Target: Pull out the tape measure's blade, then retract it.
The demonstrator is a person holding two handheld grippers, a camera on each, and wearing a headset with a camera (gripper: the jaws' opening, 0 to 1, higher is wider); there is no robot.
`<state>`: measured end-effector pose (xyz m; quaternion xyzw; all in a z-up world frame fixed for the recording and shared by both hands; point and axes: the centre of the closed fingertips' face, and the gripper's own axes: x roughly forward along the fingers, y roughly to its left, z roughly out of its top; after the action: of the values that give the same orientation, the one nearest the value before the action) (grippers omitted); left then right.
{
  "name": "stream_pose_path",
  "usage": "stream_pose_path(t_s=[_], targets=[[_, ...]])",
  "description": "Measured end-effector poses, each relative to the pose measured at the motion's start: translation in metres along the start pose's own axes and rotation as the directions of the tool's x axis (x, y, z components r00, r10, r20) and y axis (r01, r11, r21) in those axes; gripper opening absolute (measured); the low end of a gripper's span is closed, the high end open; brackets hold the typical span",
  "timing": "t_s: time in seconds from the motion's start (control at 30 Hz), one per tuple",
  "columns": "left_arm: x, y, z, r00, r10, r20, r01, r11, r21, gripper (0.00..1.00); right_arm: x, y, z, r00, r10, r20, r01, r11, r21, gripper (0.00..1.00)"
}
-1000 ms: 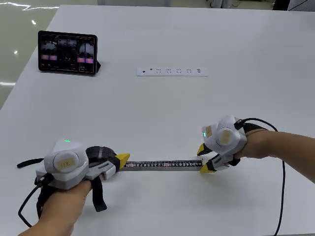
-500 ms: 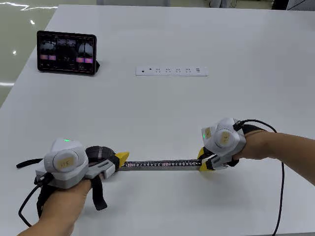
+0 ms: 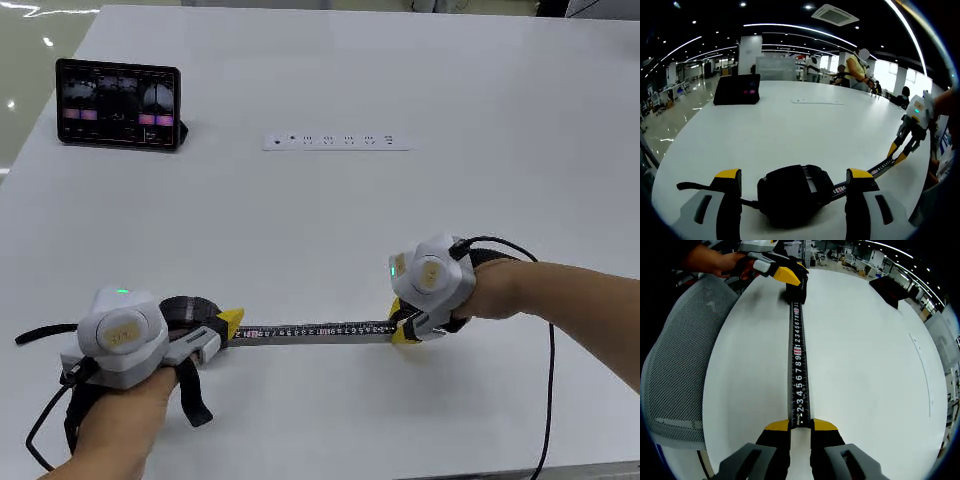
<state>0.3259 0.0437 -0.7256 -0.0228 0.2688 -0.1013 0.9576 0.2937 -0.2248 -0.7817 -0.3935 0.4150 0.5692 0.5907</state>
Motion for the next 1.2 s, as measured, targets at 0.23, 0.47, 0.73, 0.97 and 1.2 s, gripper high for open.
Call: stream_pose_path(t_s=[0.23,0.47,0.73,0.97,1.2], targets=[[0.002,0.003,-0.012,0.9993,0.026,-0.027,-0.027,0.999,-0.023,0.67,0.0,0.0,0.0,0.9995,0.0,-0.032,0.0,1.0,0.015,0.1],[0.002,-0.002,-0.015,0.9987,0.034,-0.038,-0.034,0.999,0.001,0.61,0.0,-0.002,0.0,0.9997,0.013,-0.02,-0.012,0.999,0.043,0.1],[0.003,0.0,-0.016,0.9975,0.032,-0.064,-0.032,0.999,0.0,0.6,0.001,-0.002,0.001,0.9997,0.014,-0.022,-0.012,0.998,0.061,0.09],[0.003,0.001,-0.016,0.9978,0.031,-0.058,-0.031,1.0,0.005,0.59,0.002,-0.003,0.002,0.9996,0.011,-0.028,-0.009,0.998,0.058,0.09],[0.003,0.0,-0.017,0.9971,0.03,-0.069,-0.03,1.0,-0.002,0.6,0.003,-0.002,0.003,0.9992,0.003,-0.04,0.0,0.997,0.074,0.1]])
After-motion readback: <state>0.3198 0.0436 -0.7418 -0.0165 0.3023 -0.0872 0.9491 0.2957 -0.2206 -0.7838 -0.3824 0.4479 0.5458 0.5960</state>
